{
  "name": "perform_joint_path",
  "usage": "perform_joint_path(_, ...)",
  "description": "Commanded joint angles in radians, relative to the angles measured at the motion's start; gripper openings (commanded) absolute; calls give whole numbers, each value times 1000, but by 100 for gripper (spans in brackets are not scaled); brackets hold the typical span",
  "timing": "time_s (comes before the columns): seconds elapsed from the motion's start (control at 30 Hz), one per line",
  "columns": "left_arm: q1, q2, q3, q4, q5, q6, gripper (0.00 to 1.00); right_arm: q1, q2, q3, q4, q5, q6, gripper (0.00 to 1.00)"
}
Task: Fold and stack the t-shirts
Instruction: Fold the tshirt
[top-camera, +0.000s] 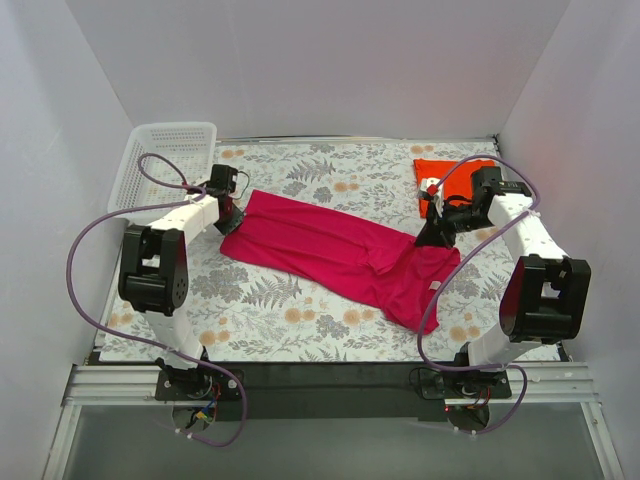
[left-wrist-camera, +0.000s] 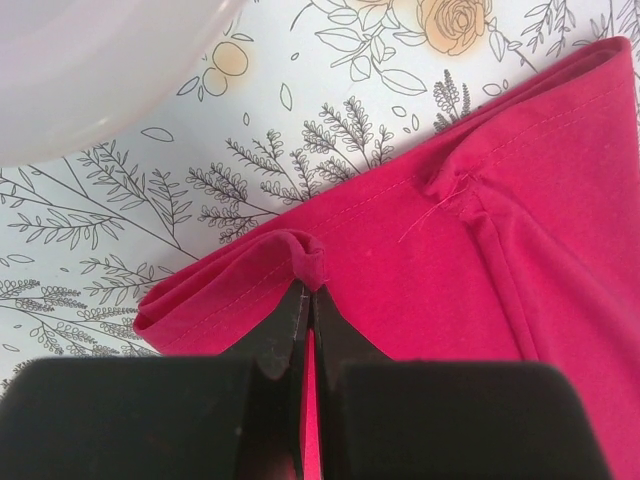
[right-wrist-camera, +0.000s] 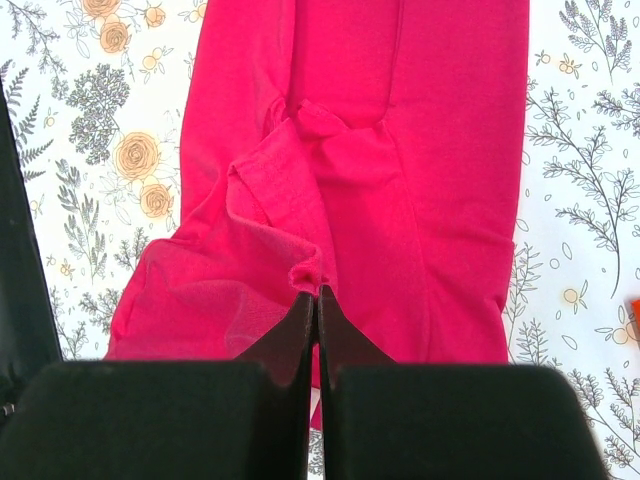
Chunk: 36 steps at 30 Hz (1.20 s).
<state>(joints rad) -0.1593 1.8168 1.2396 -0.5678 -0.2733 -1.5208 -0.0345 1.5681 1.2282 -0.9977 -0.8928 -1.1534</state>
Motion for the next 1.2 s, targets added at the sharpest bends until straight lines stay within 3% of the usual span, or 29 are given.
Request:
perform_joint_path(0.0,0,-2,29,0,-17,19,0,-1,7,10,4,-24,3,1)
perform_joint_path(0.1,0,-10,27,-3,-18,27,5,-1,7,7,4,-21,1,1)
perform_joint_path(0.23,0,-42,21,-3,-14,43,31,-1,7,5,4,-15,0,1)
perform_joint_path(0.27,0,-60,20,-3,-10,47,42,-1,7,5,4,-15,0,1)
perform_joint_path(0.33,0,-91,11,2,3,60,50,-1,10,8,4,-14,0,1)
perform_joint_path(0.53,0,-152,-17,35,100,125,56,-1,18,27,7,0,11,1)
perform_joint_path(0.77,0,-371,-162,181,353,290,67,-1,41,80,8,28,53,1)
perform_joint_path(0.97,0,-502,-392,215,405,245,68,-1,84,131,5,48,84,1)
perform_joint_path(1.17,0,-528,-471,230,370,149,65,12,128,158,8,83,106,1)
